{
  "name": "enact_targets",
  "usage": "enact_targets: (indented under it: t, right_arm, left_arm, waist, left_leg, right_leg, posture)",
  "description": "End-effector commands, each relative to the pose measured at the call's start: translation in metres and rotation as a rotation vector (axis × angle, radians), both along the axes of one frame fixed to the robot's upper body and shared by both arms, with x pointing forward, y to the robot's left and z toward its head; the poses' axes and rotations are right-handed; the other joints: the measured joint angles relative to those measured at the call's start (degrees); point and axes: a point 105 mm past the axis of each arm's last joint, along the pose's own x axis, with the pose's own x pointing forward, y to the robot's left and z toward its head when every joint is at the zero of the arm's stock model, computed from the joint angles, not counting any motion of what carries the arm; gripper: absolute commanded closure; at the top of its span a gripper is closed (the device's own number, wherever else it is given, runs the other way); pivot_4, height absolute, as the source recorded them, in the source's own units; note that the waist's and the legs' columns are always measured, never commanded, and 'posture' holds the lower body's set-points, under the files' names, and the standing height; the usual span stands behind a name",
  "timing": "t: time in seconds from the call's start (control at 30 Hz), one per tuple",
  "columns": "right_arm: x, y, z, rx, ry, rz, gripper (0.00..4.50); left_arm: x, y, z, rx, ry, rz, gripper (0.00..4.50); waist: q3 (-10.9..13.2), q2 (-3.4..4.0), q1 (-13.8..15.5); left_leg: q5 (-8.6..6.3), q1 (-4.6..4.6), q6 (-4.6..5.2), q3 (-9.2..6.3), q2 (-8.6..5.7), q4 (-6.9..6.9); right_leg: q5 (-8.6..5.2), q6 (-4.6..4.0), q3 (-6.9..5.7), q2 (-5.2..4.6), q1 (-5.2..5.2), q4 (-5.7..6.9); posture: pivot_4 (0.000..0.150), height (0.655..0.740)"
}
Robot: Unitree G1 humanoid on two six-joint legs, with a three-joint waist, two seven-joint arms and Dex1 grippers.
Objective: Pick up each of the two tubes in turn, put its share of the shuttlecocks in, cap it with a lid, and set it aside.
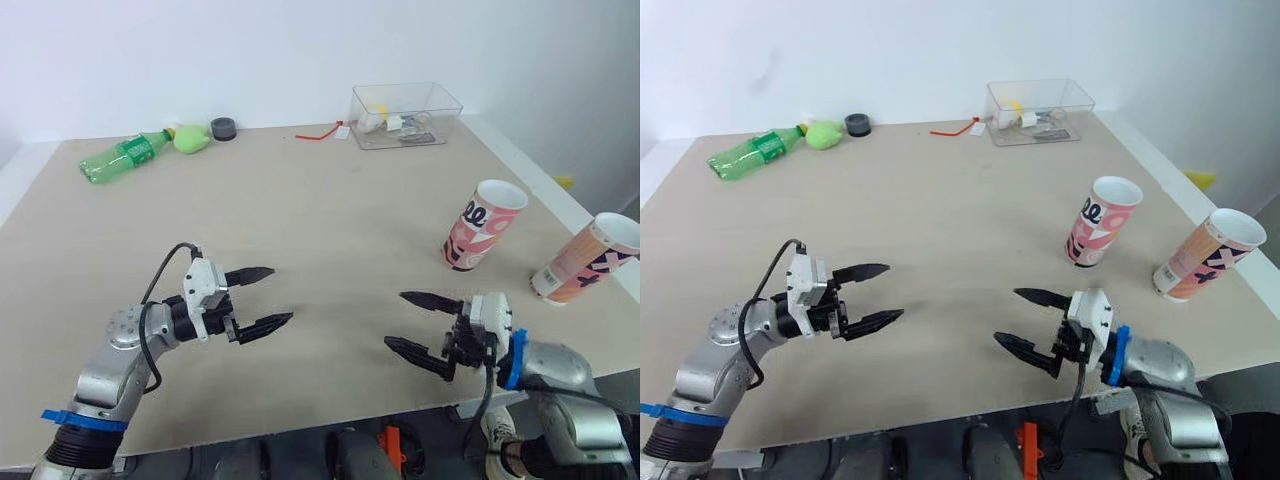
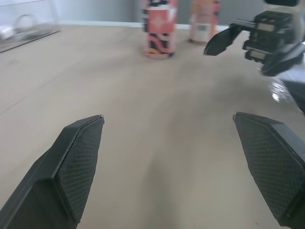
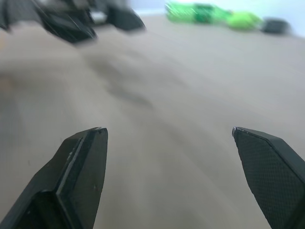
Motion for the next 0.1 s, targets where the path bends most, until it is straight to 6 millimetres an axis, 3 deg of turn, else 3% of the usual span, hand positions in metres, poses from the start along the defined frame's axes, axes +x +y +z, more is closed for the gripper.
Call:
enact_targets:
  t: [0.03, 0.1]
  right_arm:
    - [0.0073, 0.0098, 0.0035, 0.008, 0.015, 0.104, 0.02]
    - [0.0112, 0.0149, 0.0027, 0.002, 0.031, 0.154, 0.02]
  left_arm:
    - [-0.0005, 0.005, 0.0033, 0.034, -0.045, 0.064, 0.0]
    - [-0.0024, 0.0075, 0.0003, 0.067, -0.066, 0.083, 0.0]
  waist:
    - [0.01, -0.01, 0.03]
    - [0.01, 0.0, 0.04]
  left_leg:
    - [0.0, -0.01, 0.0, -0.02, 0.01, 0.0]
    - [-0.01, -0.03, -0.01, -0.01, 0.01, -0.01]
  right_leg:
    - [0.0, 0.0, -0.02, 0.01, 0.0, 0.0]
    - [0.02, 0.04, -0.01, 0.01, -0.02, 0.0]
  posture:
    - [0.15, 0.74]
    - [0.15, 0.74]
